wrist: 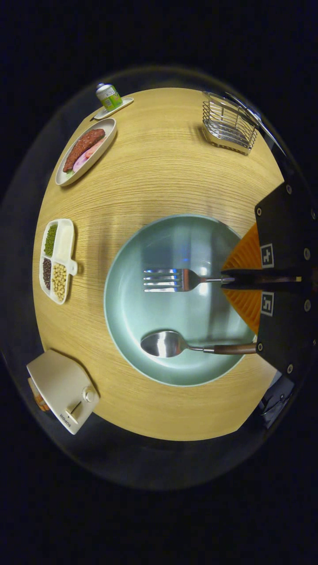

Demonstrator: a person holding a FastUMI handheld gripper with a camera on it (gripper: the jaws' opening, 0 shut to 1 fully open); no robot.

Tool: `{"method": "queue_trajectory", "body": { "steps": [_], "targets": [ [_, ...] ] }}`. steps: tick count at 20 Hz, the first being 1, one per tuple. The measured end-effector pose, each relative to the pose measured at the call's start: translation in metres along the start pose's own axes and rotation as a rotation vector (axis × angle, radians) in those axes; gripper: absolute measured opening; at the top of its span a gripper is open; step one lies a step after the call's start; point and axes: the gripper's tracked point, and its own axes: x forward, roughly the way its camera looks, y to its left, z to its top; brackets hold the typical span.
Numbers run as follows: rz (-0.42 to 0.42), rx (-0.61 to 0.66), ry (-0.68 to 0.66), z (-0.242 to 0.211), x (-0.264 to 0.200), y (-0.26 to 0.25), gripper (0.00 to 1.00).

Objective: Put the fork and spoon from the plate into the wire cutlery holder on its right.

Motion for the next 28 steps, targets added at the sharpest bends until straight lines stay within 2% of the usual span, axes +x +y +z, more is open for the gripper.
{"method": "queue_trajectory", "body": {
  "steps": [6,11,18,23,28],
  "targets": [
    [0.042,0.009,-0.097,0.013,-0.045,-0.012,0.05],
    [0.088,0.020,-0.178,0.007,-0.093,-0.035,0.05],
    [-0.006,0.074,-0.247,-0.015,-0.146,-0.132,0.05],
    [-0.074,0.124,-0.229,-0.046,-0.157,-0.198,0.05],
    [-0.108,0.132,-0.182,-0.070,-0.151,-0.235,0.05]
  ]
}}
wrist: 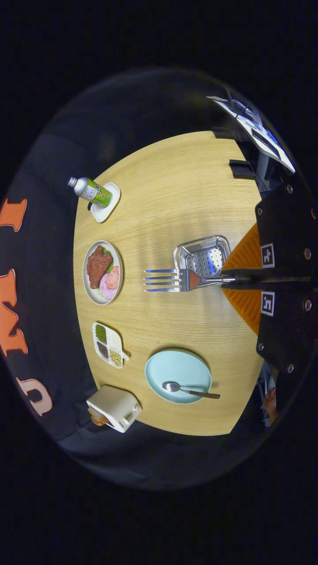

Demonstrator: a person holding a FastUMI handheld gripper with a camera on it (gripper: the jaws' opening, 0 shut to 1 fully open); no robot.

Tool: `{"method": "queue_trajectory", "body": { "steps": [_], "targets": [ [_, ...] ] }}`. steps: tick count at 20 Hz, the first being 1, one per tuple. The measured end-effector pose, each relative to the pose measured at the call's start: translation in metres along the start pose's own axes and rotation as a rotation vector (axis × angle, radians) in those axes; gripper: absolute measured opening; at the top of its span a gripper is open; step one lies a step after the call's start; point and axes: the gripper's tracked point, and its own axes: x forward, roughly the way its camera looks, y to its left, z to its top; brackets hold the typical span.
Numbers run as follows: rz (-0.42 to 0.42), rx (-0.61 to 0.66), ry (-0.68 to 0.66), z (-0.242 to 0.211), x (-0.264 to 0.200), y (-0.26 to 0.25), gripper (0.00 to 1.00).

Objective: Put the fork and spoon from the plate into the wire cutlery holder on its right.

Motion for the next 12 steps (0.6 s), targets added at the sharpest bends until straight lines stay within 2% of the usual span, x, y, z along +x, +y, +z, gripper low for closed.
{"method": "queue_trajectory", "body": {
  "steps": [12],
  "targets": [
    [-0.006,-0.080,0.143,-0.033,0.019,-0.026,0.05]
  ]
}}
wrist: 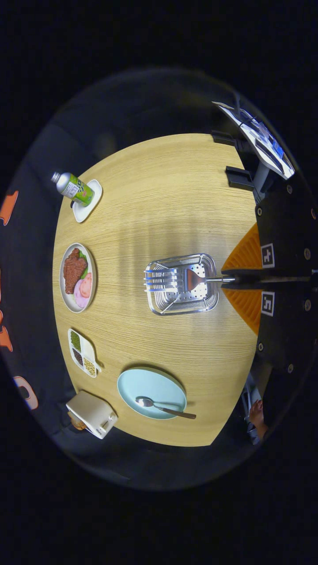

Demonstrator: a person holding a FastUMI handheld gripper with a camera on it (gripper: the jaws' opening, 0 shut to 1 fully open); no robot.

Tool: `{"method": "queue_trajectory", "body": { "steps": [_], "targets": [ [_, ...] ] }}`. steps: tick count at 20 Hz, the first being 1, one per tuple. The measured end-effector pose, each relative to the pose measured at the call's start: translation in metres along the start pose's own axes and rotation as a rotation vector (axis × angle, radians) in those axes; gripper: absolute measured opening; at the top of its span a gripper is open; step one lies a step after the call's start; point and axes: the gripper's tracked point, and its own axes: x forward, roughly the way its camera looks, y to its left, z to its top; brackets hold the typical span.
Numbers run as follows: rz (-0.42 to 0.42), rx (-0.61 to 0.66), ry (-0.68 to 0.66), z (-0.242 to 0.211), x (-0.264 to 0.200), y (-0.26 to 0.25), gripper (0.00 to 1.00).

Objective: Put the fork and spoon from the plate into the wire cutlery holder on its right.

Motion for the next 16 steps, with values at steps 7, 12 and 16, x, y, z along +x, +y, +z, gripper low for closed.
{"method": "queue_trajectory", "body": {
  "steps": [7,12,16],
  "targets": [
    [-0.004,-0.025,0.026,0.008,0.008,-0.005,0.10],
    [-0.018,0.033,-0.060,0.032,0.003,-0.014,0.15],
    [-0.010,0.067,-0.227,0.066,-0.015,-0.015,0.29]
  ]
}}
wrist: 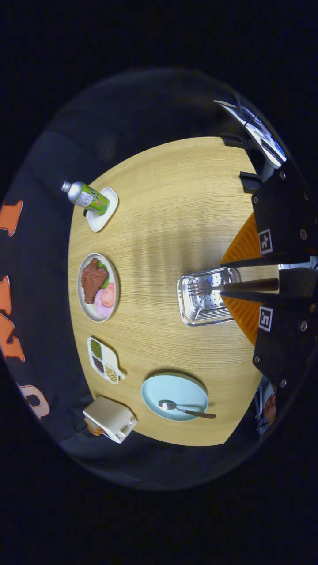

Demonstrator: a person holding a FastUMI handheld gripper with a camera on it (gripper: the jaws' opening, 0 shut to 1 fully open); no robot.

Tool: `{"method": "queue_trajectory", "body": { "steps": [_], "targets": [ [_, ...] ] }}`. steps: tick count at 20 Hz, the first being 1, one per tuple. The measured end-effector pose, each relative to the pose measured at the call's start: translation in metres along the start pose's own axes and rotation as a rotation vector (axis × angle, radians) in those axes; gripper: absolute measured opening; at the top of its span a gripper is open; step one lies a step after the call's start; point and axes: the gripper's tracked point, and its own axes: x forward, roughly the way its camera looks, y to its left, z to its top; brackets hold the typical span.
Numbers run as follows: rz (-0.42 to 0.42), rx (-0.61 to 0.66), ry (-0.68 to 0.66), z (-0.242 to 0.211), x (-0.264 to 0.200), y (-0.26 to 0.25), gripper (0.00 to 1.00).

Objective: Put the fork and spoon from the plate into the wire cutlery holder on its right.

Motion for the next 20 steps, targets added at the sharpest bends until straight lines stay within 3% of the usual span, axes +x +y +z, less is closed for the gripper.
{"method": "queue_trajectory", "body": {
  "steps": [1,4,9,14,20],
  "targets": [
    [0.003,0.015,-0.075,0.016,-0.008,0.001,0.38],
    [-0.011,0.025,-0.352,0.075,-0.039,0.002,0.52],
    [-0.050,0.023,-0.671,0.126,-0.090,0.014,0.81],
    [-0.078,0.024,-0.913,0.164,-0.134,0.037,0.88],
    [0.008,0.013,-0.963,0.177,-0.146,0.106,0.90]
  ]
}}
